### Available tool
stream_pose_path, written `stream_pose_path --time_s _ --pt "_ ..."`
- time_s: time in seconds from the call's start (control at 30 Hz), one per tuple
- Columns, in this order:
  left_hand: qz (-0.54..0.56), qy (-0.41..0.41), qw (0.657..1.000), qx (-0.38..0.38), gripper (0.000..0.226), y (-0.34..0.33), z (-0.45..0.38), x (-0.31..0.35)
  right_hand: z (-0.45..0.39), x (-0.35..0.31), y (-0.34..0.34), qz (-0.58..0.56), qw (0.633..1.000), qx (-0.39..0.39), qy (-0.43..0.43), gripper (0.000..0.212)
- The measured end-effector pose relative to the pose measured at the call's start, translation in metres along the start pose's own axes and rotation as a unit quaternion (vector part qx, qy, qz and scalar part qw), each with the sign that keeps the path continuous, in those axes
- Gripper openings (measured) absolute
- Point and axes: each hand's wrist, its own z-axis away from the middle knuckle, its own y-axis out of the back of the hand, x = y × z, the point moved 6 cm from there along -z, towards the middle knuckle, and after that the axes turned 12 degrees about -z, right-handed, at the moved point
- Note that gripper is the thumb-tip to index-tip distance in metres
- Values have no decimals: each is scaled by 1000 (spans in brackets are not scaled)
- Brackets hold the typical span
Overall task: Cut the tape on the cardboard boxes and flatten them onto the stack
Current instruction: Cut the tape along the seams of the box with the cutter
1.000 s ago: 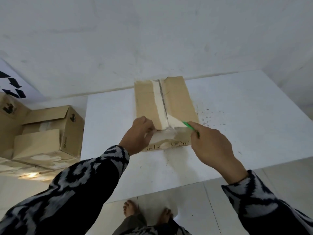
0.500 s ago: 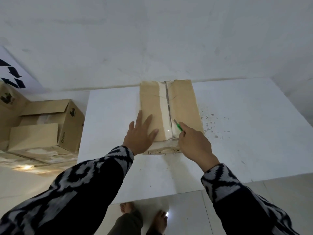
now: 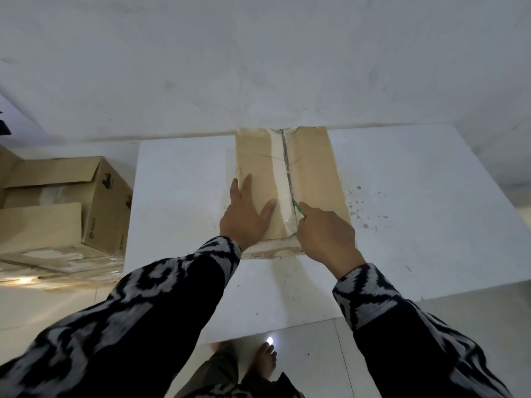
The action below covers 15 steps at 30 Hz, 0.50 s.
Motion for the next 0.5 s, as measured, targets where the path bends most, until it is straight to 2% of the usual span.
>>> stream_pose_path --time_s 0.07,0.2,0.33,0.5 --pt "3 2 1000 -3 80 1 0 0 -2 -3 -4 25 1000 -4 3 52" --pt "17 10 1000 -9 74 1 0 1 6 -1 -4 73 997 -19 23 22" --pt "26 9 1000 -7 73 2 0 0 17 2 -3 103 993 -20 49 33" --pt "27 13 999 -9 72 2 0 1 28 8 -3 105 993 -14 43 41"
